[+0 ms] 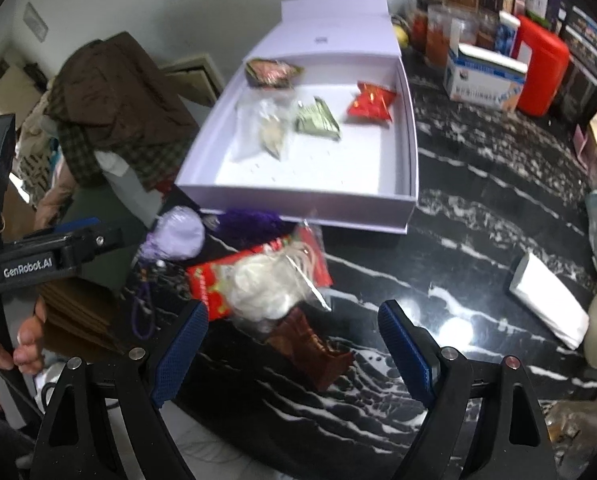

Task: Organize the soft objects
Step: 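Grasp the lavender drawstring sachet with the left tool while the right tool reaches the brown chocolate packet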

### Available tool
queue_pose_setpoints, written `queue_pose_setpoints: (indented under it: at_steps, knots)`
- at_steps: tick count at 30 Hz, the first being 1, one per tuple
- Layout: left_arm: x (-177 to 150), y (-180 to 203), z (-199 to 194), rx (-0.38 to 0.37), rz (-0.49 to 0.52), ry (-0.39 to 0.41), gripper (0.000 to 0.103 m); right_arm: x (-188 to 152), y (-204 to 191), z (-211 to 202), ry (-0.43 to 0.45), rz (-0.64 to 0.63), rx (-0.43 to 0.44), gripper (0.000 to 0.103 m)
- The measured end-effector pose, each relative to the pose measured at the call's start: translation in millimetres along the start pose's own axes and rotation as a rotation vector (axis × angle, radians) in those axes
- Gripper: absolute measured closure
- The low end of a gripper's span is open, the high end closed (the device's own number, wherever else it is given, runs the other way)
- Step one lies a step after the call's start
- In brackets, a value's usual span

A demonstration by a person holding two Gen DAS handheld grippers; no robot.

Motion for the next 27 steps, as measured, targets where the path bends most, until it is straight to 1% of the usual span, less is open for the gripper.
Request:
queue_pose_setpoints:
  at_steps: [3, 6, 13, 14, 15, 16, 17, 18, 19, 20, 21, 24, 27]
  knots:
    - [-0.5, 5.4, 17.4, 0.02, 0.033, -0.016, 0.009, -4.0, 3.5, 10.5, -0.023, 0.003, -0.005, 0.015]
    - [-0.7, 10.0, 33.8, 0.044, 0.067, -0.027, 0.011, -10.1, 1.9, 20.8, -0.047, -0.022, -0.022, 0.015]
    - [0.8, 11.0, 60.5, 0.095, 0.098, -0.051, 0.013, -20.9, 6.8, 36.0, -0.086, -0.019, -0.028, 0.015]
    - [0.9, 10.9, 63.7, 0.096, 0.101, -0.055, 0.016, -22.2, 8.6, 37.5, -0.092, -0.017, -0.03, 0.015]
    - [0.7, 11.0, 67.2, 0.098, 0.102, -0.061, 0.022, -23.4, 11.2, 38.9, -0.096, -0.012, -0.032, 0.015]
    - [0.3, 11.1, 70.5, 0.096, 0.102, -0.069, 0.025, -24.5, 13.4, 39.8, -0.098, -0.009, -0.032, 0.015]
    - [0.5, 11.4, 69.4, 0.108, 0.109, -0.047, 0.028, -25.3, 14.9, 40.3, -0.1, -0.008, -0.033, 0.015]
    - [0.9, 13.6, 69.5, 0.111, 0.119, -0.033, 0.036, -26.3, 16.9, 41.2, -0.102, -0.009, -0.035, 0.015]
    - [1.6, 16.5, 68.9, 0.122, 0.139, -0.017, 0.039, -27.2, 17.8, 42.1, -0.103, -0.012, -0.037, 0.015]
    - [2.1, 19.0, 68.2, 0.118, 0.151, -0.008, 0.044, -27.7, 18.9, 43.2, -0.106, -0.02, -0.039, 0.015]
    - [2.6, 21.6, 67.8, 0.109, 0.16, -0.007, 0.047, -28.1, 19.5, 44.3, -0.109, -0.028, -0.039, 0.015]
    - [2.9, 27.0, 65.2, 0.087, 0.171, -0.009, 0.052, -29.3, 21.7, 48.6, -0.113, -0.05, -0.036, 0.015]
    - [0.9, 29.6, 57.9, 0.078, 0.173, -0.007, 0.052, -32.2, 20.2, 56.6, -0.126, -0.077, -0.051, 0.015]
Point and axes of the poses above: each gripper's, at about its wrist camera, not at the fingertips, and z roughly the way its jaws point, y to its right, x to its top, the point moved 1 cm from there along z, roughly the way its jaws point, and after that the axes turned 11 degrees about x, right-handed, at the moved point
